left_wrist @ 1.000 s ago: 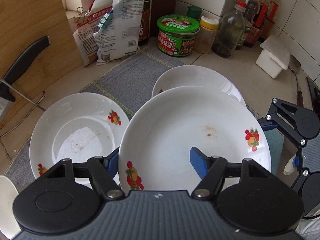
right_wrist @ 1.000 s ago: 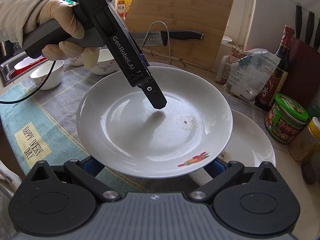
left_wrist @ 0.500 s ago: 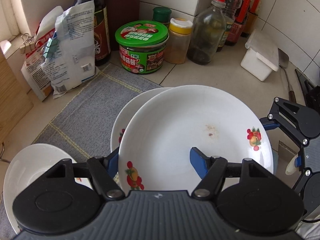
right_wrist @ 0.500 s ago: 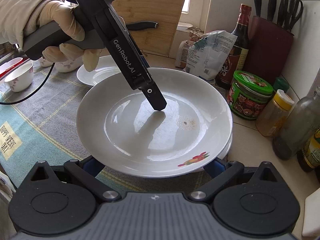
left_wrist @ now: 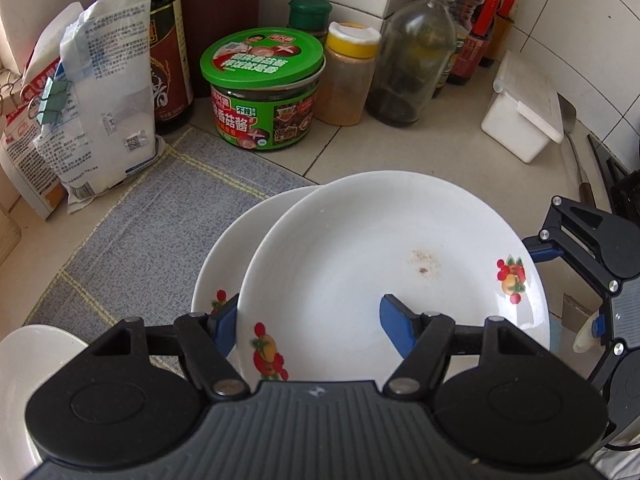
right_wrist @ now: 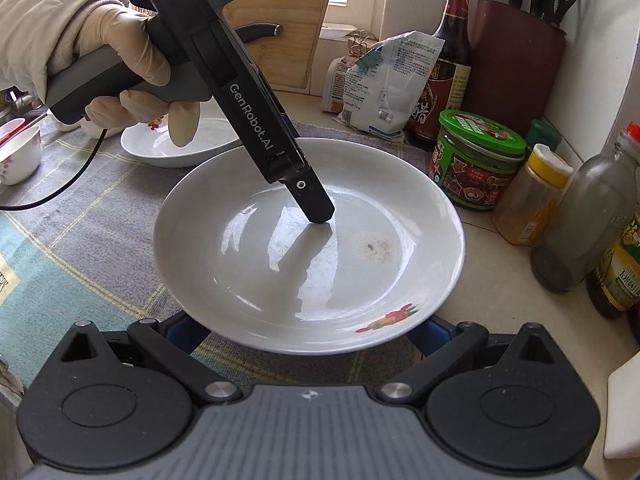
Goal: Organize plates and bowls
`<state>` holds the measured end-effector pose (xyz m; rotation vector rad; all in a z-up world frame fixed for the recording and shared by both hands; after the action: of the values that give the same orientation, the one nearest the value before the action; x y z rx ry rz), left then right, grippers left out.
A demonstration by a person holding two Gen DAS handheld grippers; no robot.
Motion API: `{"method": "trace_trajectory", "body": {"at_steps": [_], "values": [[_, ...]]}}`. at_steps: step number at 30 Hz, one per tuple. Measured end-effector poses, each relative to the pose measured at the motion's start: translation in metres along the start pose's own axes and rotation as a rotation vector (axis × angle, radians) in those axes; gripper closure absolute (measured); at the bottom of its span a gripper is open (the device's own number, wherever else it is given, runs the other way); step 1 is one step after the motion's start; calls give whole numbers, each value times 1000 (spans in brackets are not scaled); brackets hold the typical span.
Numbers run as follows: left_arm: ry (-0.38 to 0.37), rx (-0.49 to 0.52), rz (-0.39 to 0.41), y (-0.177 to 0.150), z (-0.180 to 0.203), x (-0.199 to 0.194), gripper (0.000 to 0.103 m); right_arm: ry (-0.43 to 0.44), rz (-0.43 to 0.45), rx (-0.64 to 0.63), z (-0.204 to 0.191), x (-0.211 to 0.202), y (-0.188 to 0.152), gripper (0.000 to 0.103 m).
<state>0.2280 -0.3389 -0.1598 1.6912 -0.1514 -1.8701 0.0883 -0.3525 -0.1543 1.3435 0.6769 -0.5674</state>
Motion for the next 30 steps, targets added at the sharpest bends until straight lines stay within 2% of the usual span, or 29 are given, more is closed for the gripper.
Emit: {"method": "trace_trajectory", "body": {"at_steps": [14,30], "values": [[-19,-25,-25,1,-9,14,31,7,-26,32,3,5,2,0],[18,30,-53,3,-9,17,31,6,-20,35,4,4,4,0]]}}
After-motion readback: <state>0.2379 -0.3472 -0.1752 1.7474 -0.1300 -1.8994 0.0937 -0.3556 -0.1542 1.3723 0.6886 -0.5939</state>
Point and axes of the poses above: each gripper's, at about its wrist camera, not at the fingertips, and x roughly the way its jaws point, z to its right, y to its top, the point moved 7 cm from there along x, roughly the way its jaws point, and after that the axes turned 4 degrees about -y, right-handed, at the moved point
